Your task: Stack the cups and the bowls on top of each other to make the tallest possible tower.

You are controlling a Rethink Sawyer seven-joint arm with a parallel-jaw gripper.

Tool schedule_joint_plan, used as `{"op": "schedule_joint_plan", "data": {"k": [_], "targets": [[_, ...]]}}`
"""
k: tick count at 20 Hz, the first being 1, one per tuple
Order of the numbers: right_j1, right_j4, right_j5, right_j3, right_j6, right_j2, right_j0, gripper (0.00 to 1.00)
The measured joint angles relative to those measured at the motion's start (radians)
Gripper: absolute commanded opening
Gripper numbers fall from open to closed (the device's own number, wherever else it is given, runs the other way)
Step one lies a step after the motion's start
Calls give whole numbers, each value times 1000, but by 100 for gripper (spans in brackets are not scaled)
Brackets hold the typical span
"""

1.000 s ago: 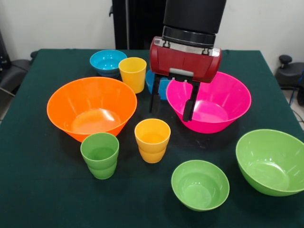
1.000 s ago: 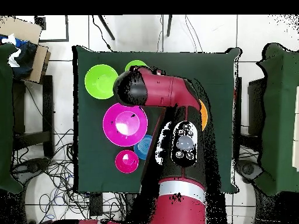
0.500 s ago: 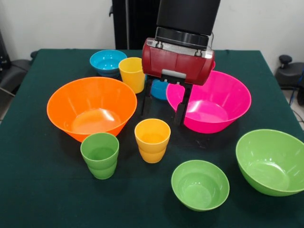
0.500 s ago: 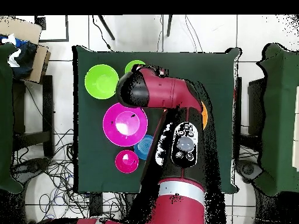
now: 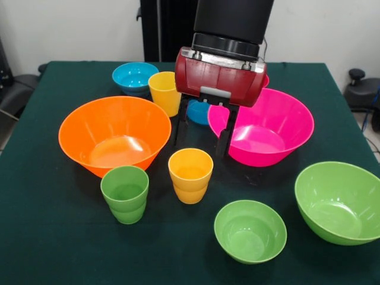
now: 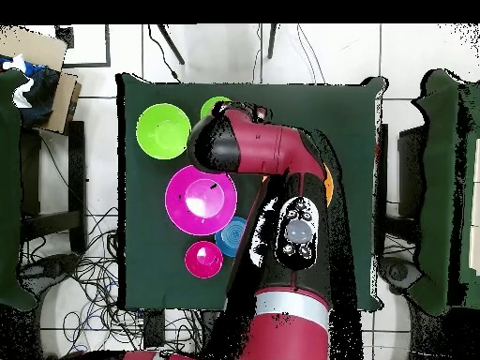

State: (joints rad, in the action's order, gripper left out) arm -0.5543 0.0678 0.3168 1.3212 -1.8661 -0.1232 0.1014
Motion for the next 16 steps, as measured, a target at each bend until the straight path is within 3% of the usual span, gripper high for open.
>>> {"op": "schedule_joint_plan", "data": {"k": [16], "targets": [[26,0,-48,-1,0,-1,0,100]]}}
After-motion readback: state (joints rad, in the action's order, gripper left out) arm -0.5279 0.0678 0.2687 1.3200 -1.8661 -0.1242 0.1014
